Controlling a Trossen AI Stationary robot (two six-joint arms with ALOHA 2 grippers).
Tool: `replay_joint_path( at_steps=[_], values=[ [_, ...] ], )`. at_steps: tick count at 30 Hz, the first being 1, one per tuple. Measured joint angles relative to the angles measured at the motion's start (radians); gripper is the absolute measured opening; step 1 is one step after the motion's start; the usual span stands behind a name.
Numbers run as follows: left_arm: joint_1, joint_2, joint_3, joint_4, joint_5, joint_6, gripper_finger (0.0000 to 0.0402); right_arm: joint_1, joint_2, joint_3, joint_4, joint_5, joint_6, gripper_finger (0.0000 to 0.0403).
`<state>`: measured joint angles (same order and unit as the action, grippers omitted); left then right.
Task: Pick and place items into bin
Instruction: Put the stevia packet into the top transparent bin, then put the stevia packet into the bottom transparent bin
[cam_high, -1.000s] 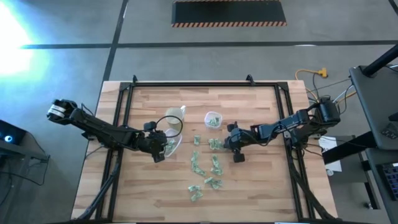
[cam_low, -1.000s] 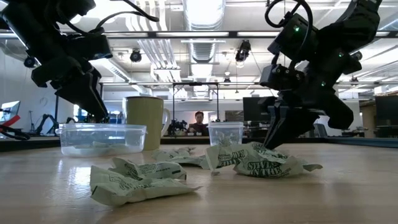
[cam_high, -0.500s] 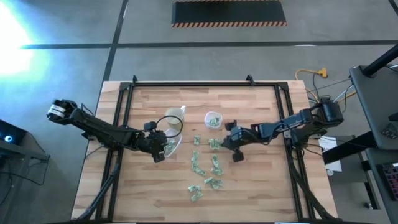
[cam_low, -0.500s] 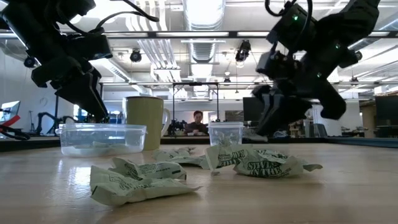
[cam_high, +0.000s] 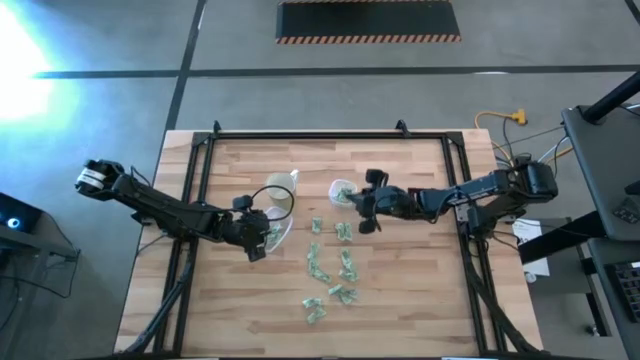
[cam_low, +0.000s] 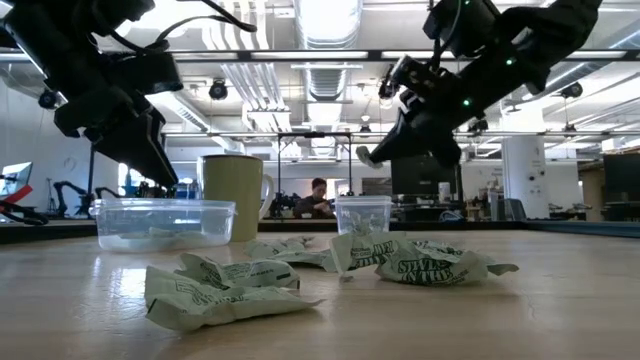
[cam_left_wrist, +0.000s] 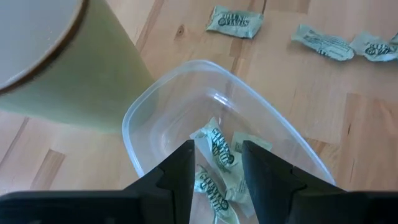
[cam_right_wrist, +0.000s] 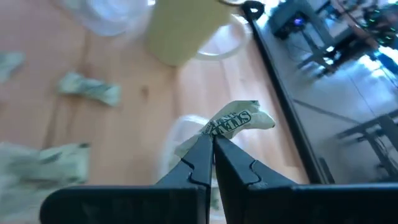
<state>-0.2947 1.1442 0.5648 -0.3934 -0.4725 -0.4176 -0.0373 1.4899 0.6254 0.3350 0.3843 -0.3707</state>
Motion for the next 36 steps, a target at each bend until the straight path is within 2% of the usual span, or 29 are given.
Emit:
replay_joint_path(
  at_steps=[4, 8, 11, 21, 25, 33, 36],
  values=[
    [0.000, 0.000, 0.000, 0.026, 0.000, 0.014, 0.0116, -0.050, 0.000, 0.000, 0.013, -0.004, 0.006, 0.0008],
    [0.000, 0.000, 0.000, 0.027, 0.000, 0.014, 0.0116, -0.092, 0.001, 0.000, 0.014, -0.105, 0.052, 0.0009],
    [0.000, 0.000, 0.000, 0.027, 0.000, 0.014, 0.0116, -0.110, 0.001, 0.000, 0.015, -0.140, 0.079, 0.0009],
    [0.000, 0.000, 0.000, 0.028, 0.000, 0.012, 0.0116, -0.118, 0.002, -0.002, 0.015, -0.153, 0.128, 0.0011],
    [0.000, 0.000, 0.000, 0.042, 0.000, 0.011, 0.0116, -0.118, 0.002, -0.004, 0.015, -0.153, 0.130, 0.0030],
    [0.000, 0.000, 0.008, 0.043, 0.000, 0.015, 0.0116, -0.118, 0.002, -0.005, 0.016, -0.149, 0.132, 0.0092],
    [0.000, 0.000, 0.030, 0.053, 0.000, 0.057, 0.0116, -0.118, 0.002, -0.005, 0.016, -0.149, 0.119, 0.0108]
  ],
)
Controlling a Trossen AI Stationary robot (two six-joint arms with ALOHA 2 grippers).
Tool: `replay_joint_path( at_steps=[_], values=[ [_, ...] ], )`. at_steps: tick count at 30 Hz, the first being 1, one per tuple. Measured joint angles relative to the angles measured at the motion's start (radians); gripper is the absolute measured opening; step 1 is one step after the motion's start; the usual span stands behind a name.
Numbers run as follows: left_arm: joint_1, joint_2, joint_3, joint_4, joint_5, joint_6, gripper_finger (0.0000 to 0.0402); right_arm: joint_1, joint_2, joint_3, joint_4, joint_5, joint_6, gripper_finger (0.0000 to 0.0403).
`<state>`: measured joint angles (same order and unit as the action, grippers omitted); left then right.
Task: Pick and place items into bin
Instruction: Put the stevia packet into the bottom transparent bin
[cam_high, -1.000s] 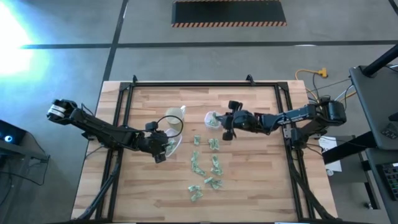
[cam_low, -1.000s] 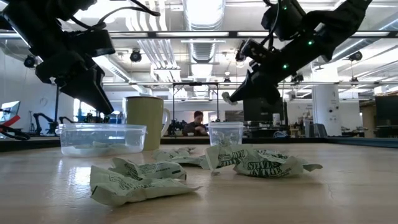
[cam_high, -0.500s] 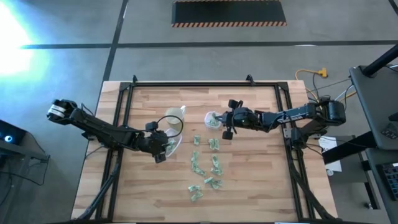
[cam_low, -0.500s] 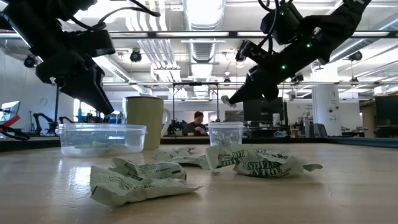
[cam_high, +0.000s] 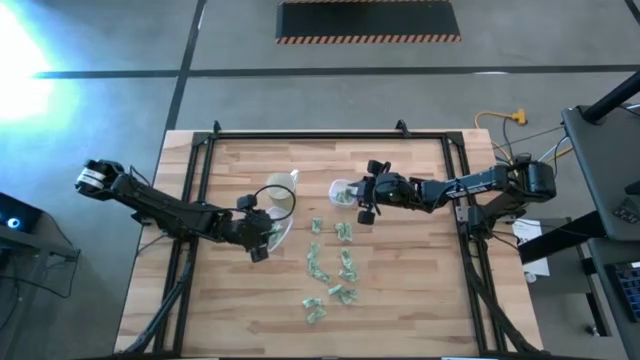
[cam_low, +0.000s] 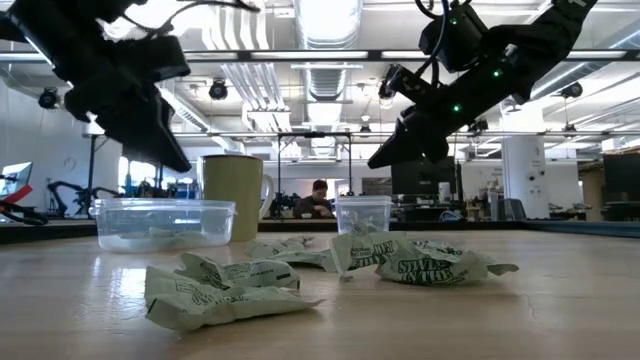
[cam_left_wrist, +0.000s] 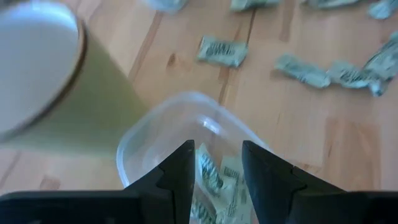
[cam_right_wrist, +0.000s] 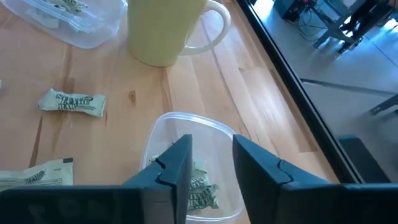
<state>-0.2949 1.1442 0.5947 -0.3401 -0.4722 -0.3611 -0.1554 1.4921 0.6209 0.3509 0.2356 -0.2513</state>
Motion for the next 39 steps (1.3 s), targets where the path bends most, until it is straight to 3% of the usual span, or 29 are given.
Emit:
replay_joint_path(
  at_steps=[9, 15, 23, 30, 39],
  values=[
    [0.000, 0.031, 0.001, 0.283, 0.003, 0.248, 0.0116, 0.025, 0.000, 0.000, -0.002, -0.001, -0.045, 0.0119],
    [0.001, 0.167, 0.004, 0.496, 0.003, 0.429, 0.0116, 0.049, -0.003, 0.000, -0.003, -0.002, -0.067, 0.0109],
    [0.049, 0.367, 0.141, 0.482, 0.005, 0.489, 0.0116, 0.067, -0.016, 0.000, -0.007, -0.002, -0.074, 0.0097],
    [0.118, 0.511, 0.294, 0.324, 0.008, 0.472, 0.0116, 0.078, -0.058, 0.000, -0.092, -0.004, -0.073, 0.0093],
    [0.191, 0.626, 0.437, 0.190, 0.156, 0.470, 0.0116, 0.105, -0.178, 0.000, -0.193, -0.005, -0.037, 0.0103]
  ],
)
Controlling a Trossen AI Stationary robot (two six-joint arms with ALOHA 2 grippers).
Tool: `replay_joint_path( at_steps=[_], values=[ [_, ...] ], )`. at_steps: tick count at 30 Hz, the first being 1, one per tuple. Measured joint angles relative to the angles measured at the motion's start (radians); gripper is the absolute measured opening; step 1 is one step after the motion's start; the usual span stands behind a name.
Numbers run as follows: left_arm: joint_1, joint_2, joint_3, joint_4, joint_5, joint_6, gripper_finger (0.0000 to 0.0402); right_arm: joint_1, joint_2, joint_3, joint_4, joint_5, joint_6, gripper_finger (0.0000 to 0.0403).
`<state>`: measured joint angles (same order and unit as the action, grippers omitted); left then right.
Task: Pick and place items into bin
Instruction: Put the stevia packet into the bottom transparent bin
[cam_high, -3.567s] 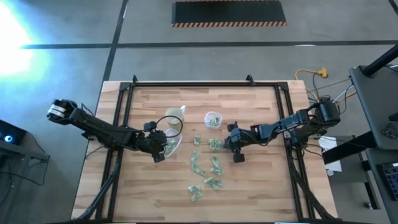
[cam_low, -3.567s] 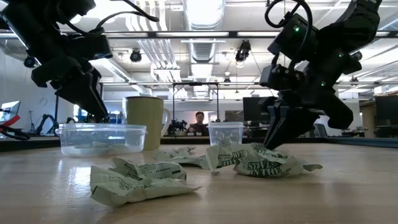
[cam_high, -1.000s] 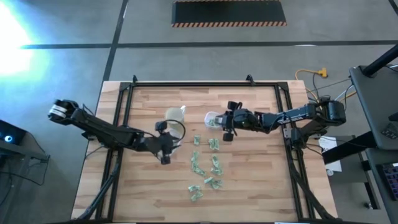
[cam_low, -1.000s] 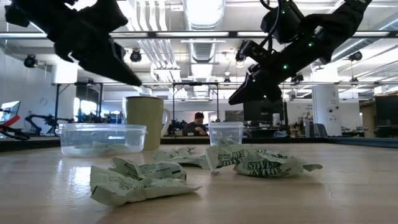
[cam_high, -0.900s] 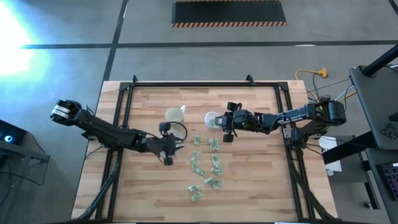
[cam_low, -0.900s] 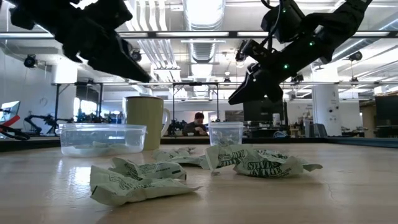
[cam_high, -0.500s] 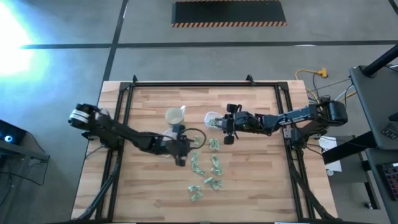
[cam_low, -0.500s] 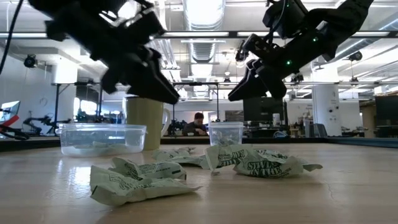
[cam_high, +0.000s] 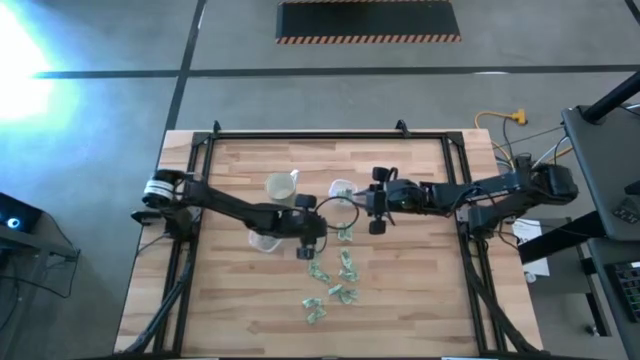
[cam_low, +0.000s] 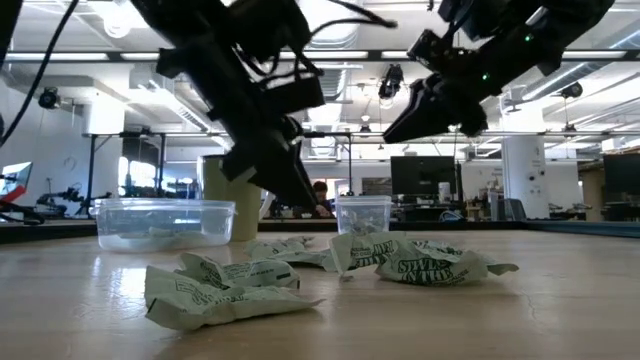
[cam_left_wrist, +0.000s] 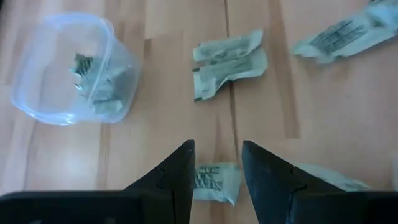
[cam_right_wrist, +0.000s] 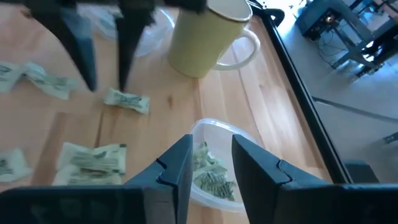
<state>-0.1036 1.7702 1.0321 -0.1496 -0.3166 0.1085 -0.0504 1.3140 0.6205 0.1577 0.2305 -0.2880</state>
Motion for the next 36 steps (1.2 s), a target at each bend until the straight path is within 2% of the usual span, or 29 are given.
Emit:
replay_joint_path(
  at_steps=[6, 11, 18, 24, 31, 36],
  values=[
    [0.036, 0.025, 0.008, -0.046, 0.026, -0.024, 0.0116, 0.039, -0.074, -0.002, -0.040, -0.005, 0.008, 0.0103],
    [0.065, 0.024, 0.005, -0.055, 0.098, -0.024, 0.0116, 0.060, -0.115, -0.002, -0.063, -0.005, -0.003, 0.0096],
    [0.095, 0.028, -0.002, -0.064, 0.169, -0.021, 0.0116, 0.059, -0.123, -0.002, -0.080, -0.004, -0.033, 0.0095],
    [0.118, 0.028, -0.007, -0.071, 0.172, -0.014, 0.0116, 0.059, -0.124, -0.002, -0.076, -0.003, -0.065, 0.0091],
    [0.130, 0.028, -0.009, -0.072, 0.238, -0.015, 0.0116, 0.059, -0.125, -0.002, -0.076, -0.003, -0.083, 0.0082],
    [0.130, 0.028, -0.013, -0.071, 0.248, -0.017, 0.0116, 0.059, -0.125, -0.002, -0.076, -0.003, -0.081, 0.0079]
  ],
)
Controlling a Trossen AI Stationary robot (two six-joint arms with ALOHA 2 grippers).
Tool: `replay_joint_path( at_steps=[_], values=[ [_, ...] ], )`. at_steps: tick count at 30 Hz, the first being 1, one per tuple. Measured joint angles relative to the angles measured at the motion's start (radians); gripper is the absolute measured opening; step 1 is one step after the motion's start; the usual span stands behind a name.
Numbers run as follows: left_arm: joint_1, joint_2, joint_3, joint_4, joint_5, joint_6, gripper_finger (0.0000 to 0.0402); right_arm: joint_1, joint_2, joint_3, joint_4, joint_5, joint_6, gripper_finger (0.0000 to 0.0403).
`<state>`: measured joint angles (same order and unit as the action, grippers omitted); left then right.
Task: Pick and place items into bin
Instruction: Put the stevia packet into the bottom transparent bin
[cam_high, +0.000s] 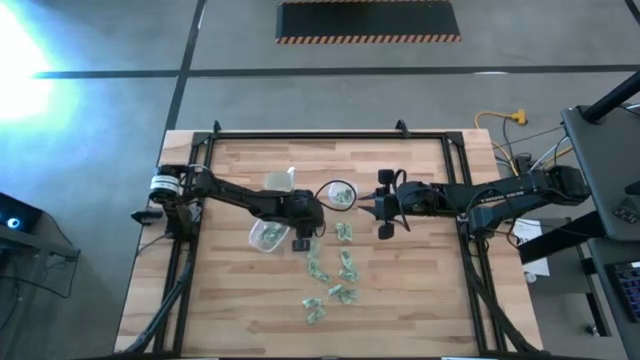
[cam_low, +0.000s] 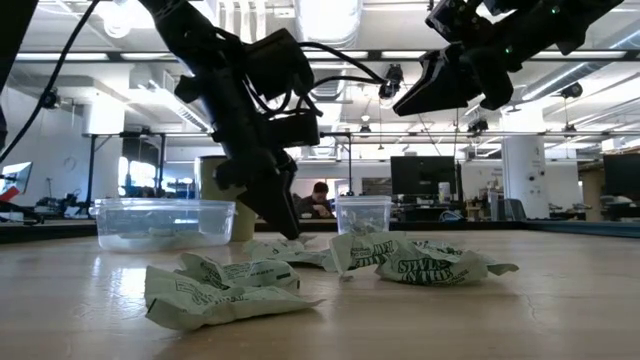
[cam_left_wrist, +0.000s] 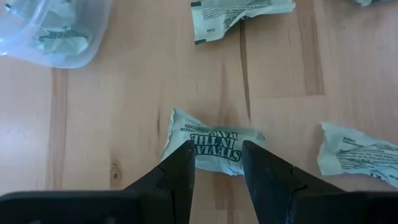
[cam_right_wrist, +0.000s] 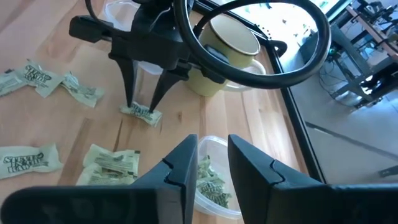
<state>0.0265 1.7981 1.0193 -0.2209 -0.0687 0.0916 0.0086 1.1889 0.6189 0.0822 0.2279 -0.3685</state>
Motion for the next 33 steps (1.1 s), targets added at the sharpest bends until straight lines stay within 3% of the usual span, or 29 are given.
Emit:
replay_joint_path(
  at_steps=[18, 30, 33],
  values=[
    [-0.005, 0.000, -0.012, 0.001, 0.016, 0.028, 0.0113, 0.000, 0.000, 0.000, 0.000, 0.000, 0.020, 0.0074],
    [-0.005, 0.000, -0.012, 0.001, 0.016, 0.030, 0.0010, 0.000, 0.000, 0.000, -0.001, 0.000, 0.020, 0.0073],
    [-0.005, 0.000, -0.012, 0.001, 0.016, 0.052, 0.0003, 0.000, 0.000, 0.000, -0.002, 0.000, 0.020, 0.0073]
  ],
)
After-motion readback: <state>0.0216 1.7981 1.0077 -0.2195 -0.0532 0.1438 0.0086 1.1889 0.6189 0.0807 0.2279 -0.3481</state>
